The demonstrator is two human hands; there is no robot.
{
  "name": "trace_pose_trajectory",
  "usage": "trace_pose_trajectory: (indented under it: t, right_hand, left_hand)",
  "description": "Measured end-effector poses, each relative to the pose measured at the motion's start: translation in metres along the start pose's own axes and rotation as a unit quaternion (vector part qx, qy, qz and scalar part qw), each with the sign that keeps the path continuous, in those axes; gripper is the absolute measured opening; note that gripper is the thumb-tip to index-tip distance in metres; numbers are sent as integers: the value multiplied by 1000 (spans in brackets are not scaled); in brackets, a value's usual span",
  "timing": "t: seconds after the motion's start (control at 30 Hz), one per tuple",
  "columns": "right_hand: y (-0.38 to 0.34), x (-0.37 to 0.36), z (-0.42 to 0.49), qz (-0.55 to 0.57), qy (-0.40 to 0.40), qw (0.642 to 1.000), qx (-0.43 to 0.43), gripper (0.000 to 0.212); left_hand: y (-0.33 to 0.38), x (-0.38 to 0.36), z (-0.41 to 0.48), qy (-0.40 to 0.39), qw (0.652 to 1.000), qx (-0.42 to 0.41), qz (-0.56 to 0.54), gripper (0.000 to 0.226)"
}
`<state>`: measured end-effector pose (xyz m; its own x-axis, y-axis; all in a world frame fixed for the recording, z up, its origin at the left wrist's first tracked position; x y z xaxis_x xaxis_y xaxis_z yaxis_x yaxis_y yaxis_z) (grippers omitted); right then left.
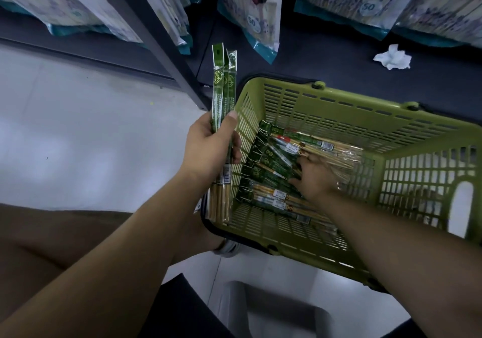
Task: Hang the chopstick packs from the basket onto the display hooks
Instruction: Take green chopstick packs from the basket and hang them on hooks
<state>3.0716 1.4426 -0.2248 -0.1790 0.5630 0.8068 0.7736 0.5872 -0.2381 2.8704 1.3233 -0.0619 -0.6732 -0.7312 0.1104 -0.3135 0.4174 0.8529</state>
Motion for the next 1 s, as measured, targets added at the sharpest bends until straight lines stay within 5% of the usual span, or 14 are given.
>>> trace_pose_trajectory:
  t: [0.5,0.77,1.0]
  right_hand:
    - [3,13,-3,29,-36,998,34,19]
    - [11,58,-16,195,41,980,19,13]
    - [-29,125,-46,393,53,916,56,27]
  left_hand:
    - [-2,-1,0,-11,1000,-10,-5,18]
    - [-2,-2,-3,-9,1000,-22,-8,14]
    - [4,-10,-11,-23,1000,-14,8,15]
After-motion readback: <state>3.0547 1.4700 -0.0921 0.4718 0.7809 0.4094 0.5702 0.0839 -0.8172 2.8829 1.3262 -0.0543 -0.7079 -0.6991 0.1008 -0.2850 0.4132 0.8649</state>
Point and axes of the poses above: each hand's wrist, its own z-axis towards the middle knuckle, its own x-axis out of the back of the hand, y = z × x, the point moved 1 cm from there along z, towards the middle knuckle, and after that the axes turned 2 degrees about x, right-handed, at the moved point
